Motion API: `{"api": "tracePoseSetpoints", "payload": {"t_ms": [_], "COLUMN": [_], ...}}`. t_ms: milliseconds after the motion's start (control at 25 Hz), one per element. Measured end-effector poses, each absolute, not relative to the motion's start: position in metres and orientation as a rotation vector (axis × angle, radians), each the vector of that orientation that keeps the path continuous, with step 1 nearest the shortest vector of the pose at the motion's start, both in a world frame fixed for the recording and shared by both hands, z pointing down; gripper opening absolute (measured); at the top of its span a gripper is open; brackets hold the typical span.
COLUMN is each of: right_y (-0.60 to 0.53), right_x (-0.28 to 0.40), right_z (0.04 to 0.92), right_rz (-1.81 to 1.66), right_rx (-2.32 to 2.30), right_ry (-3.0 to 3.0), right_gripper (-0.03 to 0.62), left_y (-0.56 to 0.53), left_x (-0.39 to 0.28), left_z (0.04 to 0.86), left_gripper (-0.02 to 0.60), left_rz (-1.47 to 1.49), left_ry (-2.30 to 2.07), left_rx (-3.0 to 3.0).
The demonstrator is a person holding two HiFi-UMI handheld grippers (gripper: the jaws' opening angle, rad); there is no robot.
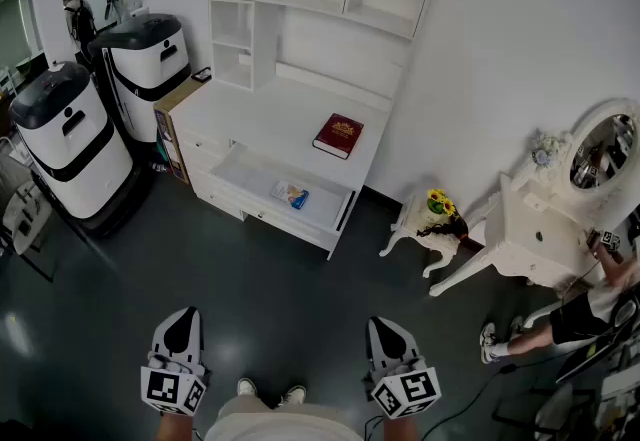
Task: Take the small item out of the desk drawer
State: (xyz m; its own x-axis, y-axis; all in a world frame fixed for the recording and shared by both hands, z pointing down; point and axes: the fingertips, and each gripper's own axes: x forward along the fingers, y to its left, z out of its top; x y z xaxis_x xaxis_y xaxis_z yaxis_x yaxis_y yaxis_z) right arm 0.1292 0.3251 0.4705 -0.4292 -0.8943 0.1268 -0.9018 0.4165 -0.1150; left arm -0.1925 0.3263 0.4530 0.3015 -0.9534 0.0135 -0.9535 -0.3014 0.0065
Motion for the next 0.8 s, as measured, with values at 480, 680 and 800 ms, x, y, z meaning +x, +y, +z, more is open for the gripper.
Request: {"api": "tracePoseSetpoints", "payload": {"t_ms": [480,680,800], "right_y": [0.335,0.335,0.335], "right_x": [0.121,0.133,0.14], "right_z": [0.477,0.474,0.476], "right_rz": [0.273,0.297,0.302], "right_rx": [1.575,1.605,1.621], "right_ry": [-2.67,-2.694,-2.685], "right_gripper": [0.009,0.009,0.009], "left_y": [0.343,0.336,0.328], "left_x": [-0.19,-0.19,-0.186], "left_z": [0.466,0.462,0.459], "left_gripper": [0.015,0.04,0.272], "left_rz": [-0.003,-0.045,-0.017], "left_ry": [-1.874,-1.912,-1.917], "left_rx": [2.471,2.478,2.479]}}
